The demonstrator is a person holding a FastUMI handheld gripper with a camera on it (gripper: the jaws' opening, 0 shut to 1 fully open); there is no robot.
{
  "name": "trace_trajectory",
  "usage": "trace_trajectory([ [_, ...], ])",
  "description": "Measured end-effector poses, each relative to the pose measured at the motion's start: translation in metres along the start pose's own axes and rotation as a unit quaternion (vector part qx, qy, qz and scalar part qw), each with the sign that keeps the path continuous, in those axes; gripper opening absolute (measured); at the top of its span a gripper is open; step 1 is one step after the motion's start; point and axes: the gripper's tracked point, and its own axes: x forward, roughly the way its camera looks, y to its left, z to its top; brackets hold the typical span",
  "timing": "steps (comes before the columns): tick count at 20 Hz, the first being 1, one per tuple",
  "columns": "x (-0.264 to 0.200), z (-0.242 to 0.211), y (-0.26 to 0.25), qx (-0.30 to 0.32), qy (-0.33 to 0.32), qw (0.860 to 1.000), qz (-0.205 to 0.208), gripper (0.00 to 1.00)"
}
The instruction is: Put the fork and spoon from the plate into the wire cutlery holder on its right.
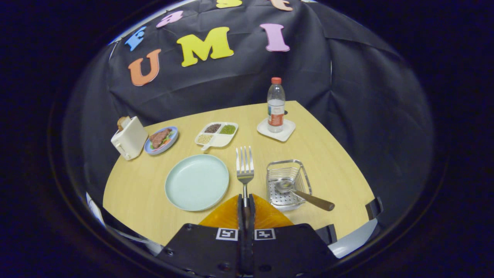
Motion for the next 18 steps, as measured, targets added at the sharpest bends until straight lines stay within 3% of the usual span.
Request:
trace_trajectory([
  [7, 0.004, -0.005, -0.043, 0.022, 0.012, 0.999, -0.023, 0.01],
  [18, 0.013, -0.004, -0.051, 0.01, 0.007, 0.999, -0.035, 0.05],
])
